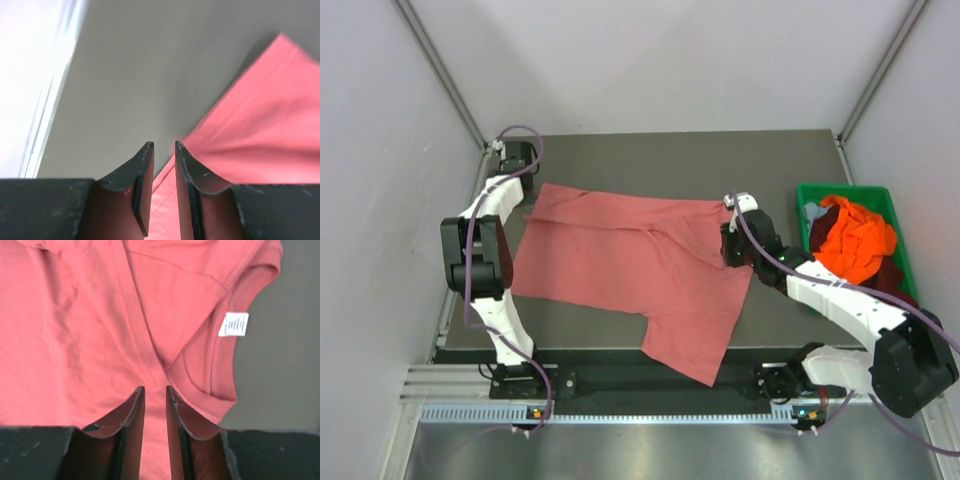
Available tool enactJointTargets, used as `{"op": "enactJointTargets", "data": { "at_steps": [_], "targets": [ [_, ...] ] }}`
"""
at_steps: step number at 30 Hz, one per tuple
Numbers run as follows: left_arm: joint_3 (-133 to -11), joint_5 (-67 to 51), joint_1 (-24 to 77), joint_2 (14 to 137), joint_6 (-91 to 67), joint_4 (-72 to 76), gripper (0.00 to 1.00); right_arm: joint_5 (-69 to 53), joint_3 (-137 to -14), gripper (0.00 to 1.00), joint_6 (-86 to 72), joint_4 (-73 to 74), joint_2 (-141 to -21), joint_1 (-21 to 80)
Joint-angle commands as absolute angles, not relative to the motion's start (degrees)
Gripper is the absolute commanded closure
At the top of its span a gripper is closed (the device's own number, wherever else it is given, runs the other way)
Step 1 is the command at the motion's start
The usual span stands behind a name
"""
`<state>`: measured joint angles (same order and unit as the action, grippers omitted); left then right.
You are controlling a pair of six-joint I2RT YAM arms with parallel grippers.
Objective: Fold and stack the t-shirts
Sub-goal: Fold the tshirt
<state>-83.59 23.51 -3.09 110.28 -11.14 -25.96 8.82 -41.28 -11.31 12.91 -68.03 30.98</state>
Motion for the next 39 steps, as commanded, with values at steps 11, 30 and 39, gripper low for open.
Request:
{"op": "enactJointTargets", "data": {
  "at_steps": [11,30,39],
  "targets": [
    [-88.07,11.43,-2.99,110.83,-17.31,-28.04,0.7,14.59,-55.28,0.69,-20.21,15.12,-83.31,25.59],
    [-90.26,-5.01,-3.6,118.65,-23.99,-15.56,0.7,0.18,-70.75,0.68,-20.22,3.7,-107.74,11.43],
    [-95.01,-2.73,-5.89,125.5,-27.68,-14.5,0.7,-5.87,-78.83,0.99,-15.12,0.35,-115.83,8.8]
  ]
}}
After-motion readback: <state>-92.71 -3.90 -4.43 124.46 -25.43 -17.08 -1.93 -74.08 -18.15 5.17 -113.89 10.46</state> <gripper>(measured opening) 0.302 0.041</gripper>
